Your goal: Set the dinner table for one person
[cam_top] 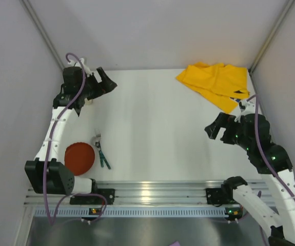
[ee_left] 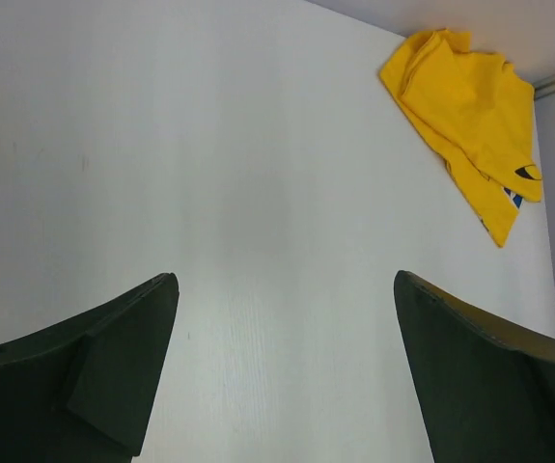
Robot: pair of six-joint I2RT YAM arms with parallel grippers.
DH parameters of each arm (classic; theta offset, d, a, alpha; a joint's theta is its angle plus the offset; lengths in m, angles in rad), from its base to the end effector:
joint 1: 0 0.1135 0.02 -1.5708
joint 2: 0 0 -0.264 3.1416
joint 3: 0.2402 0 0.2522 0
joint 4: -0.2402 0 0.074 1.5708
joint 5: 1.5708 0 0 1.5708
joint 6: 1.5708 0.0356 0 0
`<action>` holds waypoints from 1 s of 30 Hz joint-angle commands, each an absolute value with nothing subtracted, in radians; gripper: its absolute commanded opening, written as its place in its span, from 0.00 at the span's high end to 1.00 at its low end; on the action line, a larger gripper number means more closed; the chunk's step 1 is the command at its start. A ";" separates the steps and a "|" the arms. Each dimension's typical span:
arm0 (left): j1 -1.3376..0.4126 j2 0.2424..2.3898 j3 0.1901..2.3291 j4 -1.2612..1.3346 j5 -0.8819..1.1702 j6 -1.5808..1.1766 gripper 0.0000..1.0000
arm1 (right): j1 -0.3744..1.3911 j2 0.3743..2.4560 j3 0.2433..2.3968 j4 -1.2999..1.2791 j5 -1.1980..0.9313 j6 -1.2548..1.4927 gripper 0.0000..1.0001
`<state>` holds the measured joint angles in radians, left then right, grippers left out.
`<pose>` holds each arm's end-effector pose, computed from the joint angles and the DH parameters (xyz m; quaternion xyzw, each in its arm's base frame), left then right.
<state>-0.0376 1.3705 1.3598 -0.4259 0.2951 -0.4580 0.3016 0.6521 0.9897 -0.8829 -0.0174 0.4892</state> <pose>0.3104 -0.0220 0.3839 -0.0968 0.8324 -0.2505 0.4847 0.1097 0.0348 0.3546 0.0774 0.8679 0.1959 0.4498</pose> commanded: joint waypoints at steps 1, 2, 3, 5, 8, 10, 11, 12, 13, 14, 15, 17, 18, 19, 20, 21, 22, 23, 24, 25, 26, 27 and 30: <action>-0.043 1.298 1.385 -0.494 0.258 -0.511 0.02 | 0.319 0.681 1.011 -0.853 -0.009 0.466 0.00; -0.040 1.296 1.376 -0.448 0.268 -0.523 0.01 | 0.319 0.722 1.031 -0.842 -0.009 0.445 0.00; -0.035 1.296 1.323 -0.421 0.291 -0.584 0.02 | 0.321 0.753 1.046 -0.838 -0.006 0.434 0.00; -0.022 1.311 1.252 -0.373 0.336 -0.670 0.02 | 0.318 0.910 1.097 -0.856 0.032 0.408 0.00; -0.021 1.408 1.235 -0.369 0.289 -0.738 0.02 | 0.276 1.194 1.267 -0.925 0.012 0.391 0.00; -0.029 1.466 1.275 -0.438 0.229 -0.730 0.02 | 0.226 1.375 1.396 -0.949 -0.047 0.396 0.00; -0.035 1.477 1.291 -0.454 0.218 -0.717 0.02 | 0.209 1.425 1.466 -0.950 -0.070 0.396 0.00; -0.040 1.489 1.320 -0.466 0.206 -0.680 0.03 | 0.181 1.468 1.504 -0.948 -0.077 0.396 0.00; -0.044 1.491 1.331 -0.492 0.187 -0.666 0.04 | 0.170 1.550 1.543 -0.942 -0.072 0.390 0.00; -0.048 1.493 1.338 -0.503 0.181 -0.654 0.04 | 0.155 1.590 1.619 -0.942 -0.068 0.376 0.00; -0.048 1.490 1.339 -0.508 0.189 -0.635 0.05 | 0.114 1.629 1.656 -0.942 -0.060 0.370 0.00; -0.049 1.482 1.329 -0.518 0.222 -0.626 0.11 | 0.060 1.742 1.750 -0.951 -0.063 0.364 0.00; -0.051 1.468 1.301 -0.520 0.232 -0.618 0.13 | 0.010 1.787 1.778 -0.956 -0.081 0.367 0.00; -0.055 1.454 1.281 -0.514 0.233 -0.620 0.13 | -0.032 1.874 1.808 -0.975 -0.089 0.370 0.00; -0.060 1.444 1.258 -0.509 0.235 -0.618 0.13 | -0.050 1.917 1.863 -0.980 -0.089 0.370 0.00; -0.063 1.418 1.215 -0.509 0.232 -0.615 0.13 | -0.073 1.958 1.891 -0.988 -0.077 0.365 0.00; -0.067 1.404 1.194 -0.511 0.232 -0.615 0.13 | -0.078 2.036 1.923 -1.002 -0.063 0.359 0.01; -0.067 1.393 1.172 -0.505 0.236 -0.615 0.13 | -0.081 2.074 1.980 -1.011 -0.043 0.347 0.01; -0.069 1.370 1.143 -0.508 0.236 -0.608 0.13 | -0.083 2.109 2.009 -1.020 -0.013 0.339 0.01; -0.069 1.361 1.131 -0.514 0.235 -0.607 0.13 | -0.083 2.170 2.034 -1.044 -0.005 0.334 0.01; -0.071 1.353 1.121 -0.520 0.235 -0.607 0.13 | -0.084 2.195 2.064 -1.052 0.023 0.333 0.01; -0.071 1.336 1.106 -0.522 0.241 -0.604 0.13 | -0.086 2.215 2.069 -1.054 0.031 0.330 0.01; -0.071 1.316 1.088 -0.531 0.245 -0.610 0.13 | -0.087 2.272 2.068 -1.052 0.054 0.333 0.01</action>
<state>-0.0681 1.3628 1.1046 -0.5255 0.2279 -0.6216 -0.1017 2.2520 2.0243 -0.9874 0.0051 0.3527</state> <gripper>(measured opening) 0.867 0.994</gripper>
